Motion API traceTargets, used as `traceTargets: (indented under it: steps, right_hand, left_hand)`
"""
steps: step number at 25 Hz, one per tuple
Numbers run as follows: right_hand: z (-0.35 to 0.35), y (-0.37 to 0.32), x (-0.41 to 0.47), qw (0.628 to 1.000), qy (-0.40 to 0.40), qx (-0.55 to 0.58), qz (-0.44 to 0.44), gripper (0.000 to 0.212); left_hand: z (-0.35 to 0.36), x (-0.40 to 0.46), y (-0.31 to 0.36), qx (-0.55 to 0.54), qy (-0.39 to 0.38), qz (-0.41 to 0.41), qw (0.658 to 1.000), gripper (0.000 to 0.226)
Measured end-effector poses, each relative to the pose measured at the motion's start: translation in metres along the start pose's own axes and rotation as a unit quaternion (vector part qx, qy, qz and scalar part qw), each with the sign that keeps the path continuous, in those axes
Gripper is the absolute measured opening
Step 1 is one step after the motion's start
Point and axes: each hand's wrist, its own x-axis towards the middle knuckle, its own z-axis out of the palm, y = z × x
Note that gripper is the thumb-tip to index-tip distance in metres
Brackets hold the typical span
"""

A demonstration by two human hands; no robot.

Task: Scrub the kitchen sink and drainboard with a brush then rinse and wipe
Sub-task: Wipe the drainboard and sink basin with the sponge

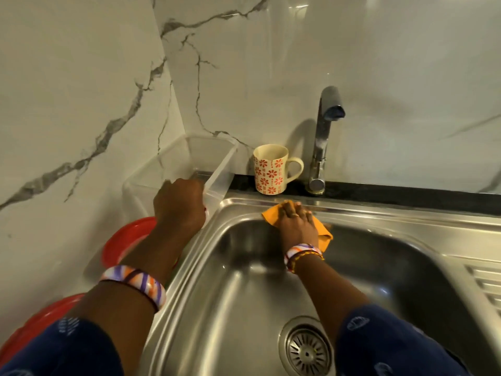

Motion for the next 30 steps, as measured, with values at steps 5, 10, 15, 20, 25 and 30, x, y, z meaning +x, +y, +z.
traceTargets:
  steps: [5,10,15,20,25,30]
  right_hand:
    - [-0.017,0.077,-0.029,0.997,0.010,-0.064,0.040,0.053]
    - [-0.050,0.153,-0.047,0.978,0.019,-0.098,0.182,0.054]
    - [-0.076,0.213,-0.078,0.968,-0.037,-0.037,0.244,0.049]
    - [-0.076,0.211,-0.130,0.988,-0.038,-0.082,0.128,0.057]
    - [-0.083,0.202,-0.197,0.991,-0.105,-0.083,0.012,0.075]
    - [-0.102,0.170,-0.258,0.981,-0.150,-0.107,-0.058,0.039]
  left_hand:
    - [0.000,-0.017,0.008,0.055,0.085,0.071,0.992,0.048]
    - [0.006,-0.043,0.030,0.005,0.116,0.194,0.974,0.058]
    - [0.005,-0.086,0.077,-0.074,0.016,0.270,0.960,0.056]
    - [0.003,-0.138,0.111,-0.077,-0.071,0.327,0.939,0.046]
    - [0.013,-0.188,0.127,-0.075,-0.179,0.341,0.920,0.040]
    - [0.012,-0.223,0.120,-0.116,-0.210,0.278,0.930,0.035]
